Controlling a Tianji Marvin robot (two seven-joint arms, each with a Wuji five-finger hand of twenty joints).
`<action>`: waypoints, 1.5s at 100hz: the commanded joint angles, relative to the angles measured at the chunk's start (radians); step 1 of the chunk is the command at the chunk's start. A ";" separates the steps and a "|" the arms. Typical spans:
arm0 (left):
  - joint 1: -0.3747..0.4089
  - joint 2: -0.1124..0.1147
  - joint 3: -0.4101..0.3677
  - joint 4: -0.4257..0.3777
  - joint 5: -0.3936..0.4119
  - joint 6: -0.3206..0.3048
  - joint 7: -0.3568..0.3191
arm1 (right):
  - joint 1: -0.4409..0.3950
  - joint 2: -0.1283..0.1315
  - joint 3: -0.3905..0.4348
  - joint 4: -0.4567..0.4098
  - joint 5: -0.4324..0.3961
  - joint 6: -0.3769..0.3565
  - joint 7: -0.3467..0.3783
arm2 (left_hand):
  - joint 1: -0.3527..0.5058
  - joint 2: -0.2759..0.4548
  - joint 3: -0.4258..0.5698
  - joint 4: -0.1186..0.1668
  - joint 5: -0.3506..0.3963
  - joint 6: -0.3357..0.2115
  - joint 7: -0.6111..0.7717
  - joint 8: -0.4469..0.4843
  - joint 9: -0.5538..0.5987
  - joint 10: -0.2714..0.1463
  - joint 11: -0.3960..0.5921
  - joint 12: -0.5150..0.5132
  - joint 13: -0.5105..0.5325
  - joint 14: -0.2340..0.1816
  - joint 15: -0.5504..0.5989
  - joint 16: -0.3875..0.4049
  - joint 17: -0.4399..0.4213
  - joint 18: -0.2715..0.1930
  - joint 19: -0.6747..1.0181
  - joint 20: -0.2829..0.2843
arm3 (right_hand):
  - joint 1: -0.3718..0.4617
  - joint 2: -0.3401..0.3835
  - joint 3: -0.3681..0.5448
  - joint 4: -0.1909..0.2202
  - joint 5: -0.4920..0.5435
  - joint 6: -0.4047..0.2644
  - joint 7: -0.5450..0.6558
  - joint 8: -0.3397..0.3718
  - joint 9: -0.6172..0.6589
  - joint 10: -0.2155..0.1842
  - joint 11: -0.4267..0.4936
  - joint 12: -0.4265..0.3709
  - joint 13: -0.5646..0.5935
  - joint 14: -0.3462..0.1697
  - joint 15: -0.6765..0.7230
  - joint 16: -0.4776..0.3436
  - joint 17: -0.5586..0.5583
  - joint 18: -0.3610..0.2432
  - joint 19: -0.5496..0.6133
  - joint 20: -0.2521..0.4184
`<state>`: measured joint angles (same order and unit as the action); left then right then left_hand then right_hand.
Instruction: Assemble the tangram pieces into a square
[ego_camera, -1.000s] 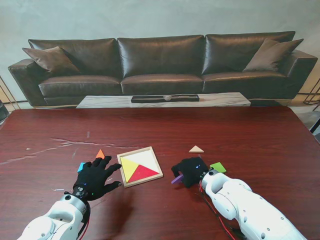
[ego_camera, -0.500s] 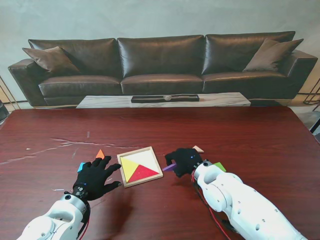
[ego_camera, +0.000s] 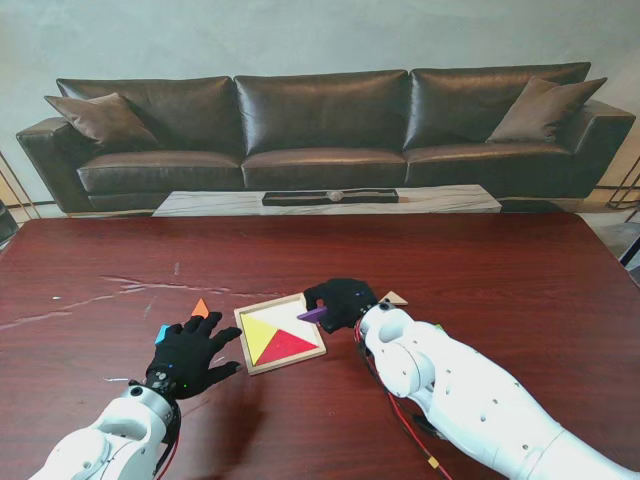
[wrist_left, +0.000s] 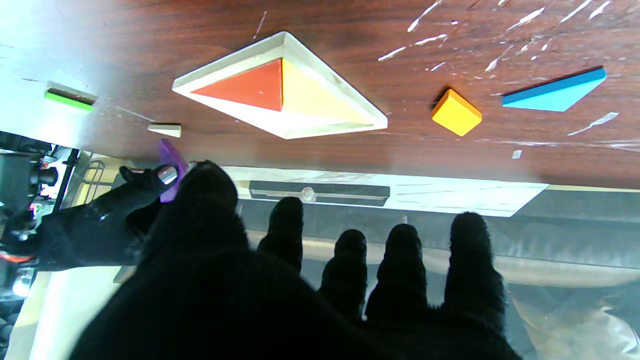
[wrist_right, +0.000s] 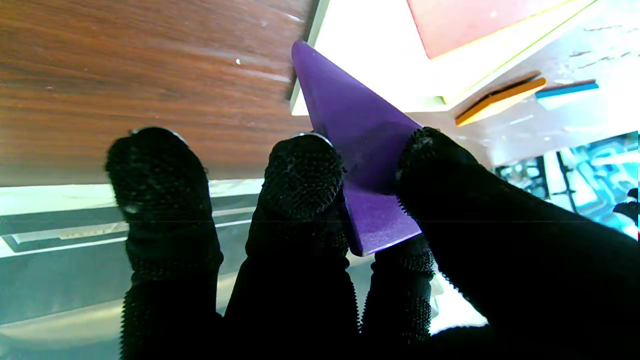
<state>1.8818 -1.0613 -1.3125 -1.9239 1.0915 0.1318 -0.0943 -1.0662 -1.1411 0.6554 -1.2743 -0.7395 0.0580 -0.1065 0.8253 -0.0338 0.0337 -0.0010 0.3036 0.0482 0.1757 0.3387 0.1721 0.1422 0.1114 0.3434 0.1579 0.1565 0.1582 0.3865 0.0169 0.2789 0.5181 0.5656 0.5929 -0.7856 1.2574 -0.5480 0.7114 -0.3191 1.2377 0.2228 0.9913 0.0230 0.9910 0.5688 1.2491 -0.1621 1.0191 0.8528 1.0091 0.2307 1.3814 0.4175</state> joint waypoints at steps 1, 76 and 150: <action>-0.002 0.003 0.002 0.004 -0.005 0.004 -0.004 | 0.006 -0.027 -0.012 0.013 0.009 0.011 -0.012 | 0.043 0.045 -0.027 0.020 0.003 -0.009 -0.005 0.006 -0.031 0.000 -0.003 0.002 -0.005 -0.013 -0.004 0.002 -0.007 0.007 -0.011 -0.005 | 0.052 0.075 0.003 0.034 0.013 -0.040 0.065 0.040 0.029 0.027 0.026 0.004 0.047 -0.053 -0.002 -0.015 0.015 0.028 0.018 0.023; -0.014 0.004 0.003 0.022 -0.011 -0.007 -0.008 | 0.111 -0.190 -0.148 0.284 0.224 0.084 -0.170 | 0.043 0.044 -0.028 0.020 0.001 -0.008 -0.006 0.006 -0.031 -0.001 -0.003 0.002 -0.005 -0.013 -0.004 0.002 -0.008 0.006 -0.012 -0.004 | 0.032 0.095 -0.116 0.102 -0.019 -0.033 0.062 -0.006 0.079 0.009 -0.019 -0.094 0.004 0.025 -0.079 -0.107 -0.282 0.241 0.101 0.131; -0.013 0.004 0.001 0.024 -0.011 -0.003 -0.009 | 0.164 -0.259 -0.205 0.430 0.296 0.044 -0.178 | 0.044 0.045 -0.027 0.020 0.001 -0.009 -0.005 0.006 -0.031 -0.001 -0.003 0.002 -0.006 -0.014 -0.004 0.002 -0.009 0.006 -0.013 -0.004 | 0.035 0.111 -0.136 0.124 -0.041 -0.048 0.054 0.003 0.052 -0.017 -0.046 -0.107 -0.092 0.045 -0.089 -0.209 -0.426 0.251 0.081 0.191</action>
<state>1.8653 -1.0587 -1.3115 -1.8982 1.0834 0.1285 -0.1036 -0.9014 -1.3936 0.4557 -0.8472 -0.4435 0.1079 -0.2949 0.8257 -0.0337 0.0337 -0.0010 0.3036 0.0480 0.1757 0.3387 0.1721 0.1422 0.1114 0.3434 0.1579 0.1558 0.1582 0.3865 0.0161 0.2789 0.5178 0.5656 0.6133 -0.7183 1.1190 -0.4774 0.6753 -0.2932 1.2384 0.2129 1.0261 0.0174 0.9281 0.4682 1.1968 -0.1114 0.9401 0.6542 0.6011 0.4523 1.4512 0.5764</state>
